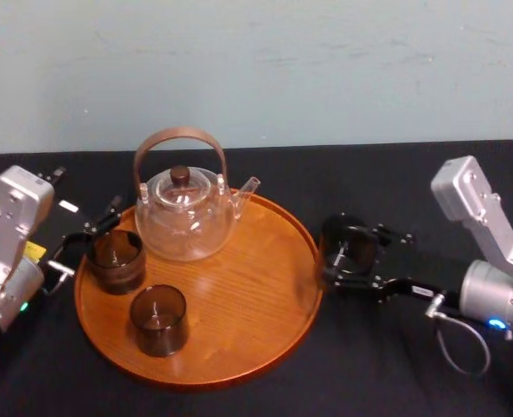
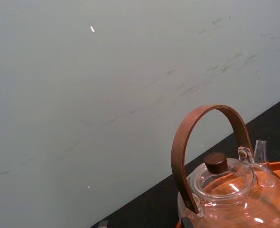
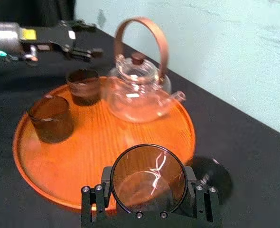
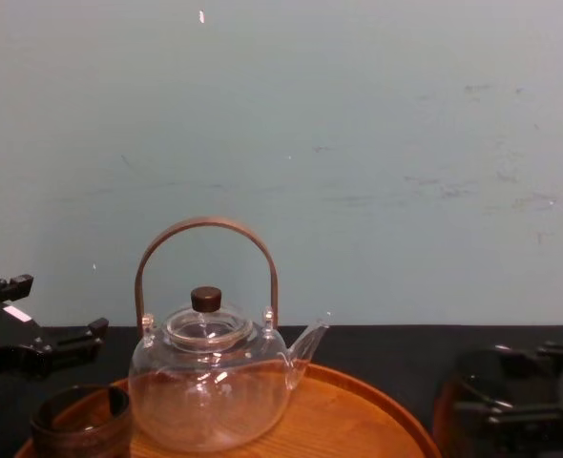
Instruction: Pick up the glass from the table and place it on the tray.
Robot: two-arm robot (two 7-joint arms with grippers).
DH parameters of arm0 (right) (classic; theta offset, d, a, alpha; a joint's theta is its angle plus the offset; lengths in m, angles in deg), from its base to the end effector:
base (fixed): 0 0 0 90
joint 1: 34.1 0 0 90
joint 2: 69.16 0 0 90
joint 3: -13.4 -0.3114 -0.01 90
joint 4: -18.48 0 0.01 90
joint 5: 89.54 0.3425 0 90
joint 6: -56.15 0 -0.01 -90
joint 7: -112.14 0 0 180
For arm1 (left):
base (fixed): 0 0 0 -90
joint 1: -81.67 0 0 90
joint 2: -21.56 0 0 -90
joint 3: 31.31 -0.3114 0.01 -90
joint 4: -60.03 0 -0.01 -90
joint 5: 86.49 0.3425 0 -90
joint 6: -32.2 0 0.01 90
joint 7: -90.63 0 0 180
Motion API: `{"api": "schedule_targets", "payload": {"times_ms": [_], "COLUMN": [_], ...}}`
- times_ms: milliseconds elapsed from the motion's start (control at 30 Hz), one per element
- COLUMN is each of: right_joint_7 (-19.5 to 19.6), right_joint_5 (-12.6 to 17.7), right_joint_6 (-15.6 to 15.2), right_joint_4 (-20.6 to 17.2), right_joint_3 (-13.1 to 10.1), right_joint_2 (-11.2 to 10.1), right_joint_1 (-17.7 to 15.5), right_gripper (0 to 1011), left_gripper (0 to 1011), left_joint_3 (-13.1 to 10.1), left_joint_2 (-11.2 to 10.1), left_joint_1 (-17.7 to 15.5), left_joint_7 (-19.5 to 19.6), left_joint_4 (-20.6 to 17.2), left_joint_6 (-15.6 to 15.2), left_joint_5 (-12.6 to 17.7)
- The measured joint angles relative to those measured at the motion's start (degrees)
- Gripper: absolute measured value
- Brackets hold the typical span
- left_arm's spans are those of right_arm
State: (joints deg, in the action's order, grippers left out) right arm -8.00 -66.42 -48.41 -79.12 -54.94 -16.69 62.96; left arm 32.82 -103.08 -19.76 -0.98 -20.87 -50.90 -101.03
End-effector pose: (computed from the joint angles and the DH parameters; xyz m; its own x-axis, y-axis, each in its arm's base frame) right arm 0.3694 -0.0624 -0.2579 0.7739 -0.6270 0.0890 0.6157 0.7120 -0.3377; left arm 0.3934 0.0859 -0.3260 0.2926 0.8802 0.3737 -0.9552 0.2876 0.0705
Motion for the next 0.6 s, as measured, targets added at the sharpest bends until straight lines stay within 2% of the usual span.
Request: {"api": "schedule_targets", "payload": {"times_ms": [233,600], "right_joint_7": [-1.4,-2.6], "right_joint_5": [0.0,-0.7], "right_joint_6": [0.3,0.5], "right_joint_4": [0.9,2.7], "right_joint_3": [3.6,8.0], "right_joint_2": [1.5,3.4], "right_joint_1": [3.2,6.6], "right_gripper": [905,905], "left_gripper": [1001,1001], "left_joint_3": [0.0,0.0], "left_joint_2": [0.0,0.0], "left_joint_1": [0.0,0.0], "left_joint_7": [0.0,0.0], "left_joint_4": [0.0,0.0], "left_joint_6": [0.0,0.0], "left_joint_5": [0.0,0.0]}}
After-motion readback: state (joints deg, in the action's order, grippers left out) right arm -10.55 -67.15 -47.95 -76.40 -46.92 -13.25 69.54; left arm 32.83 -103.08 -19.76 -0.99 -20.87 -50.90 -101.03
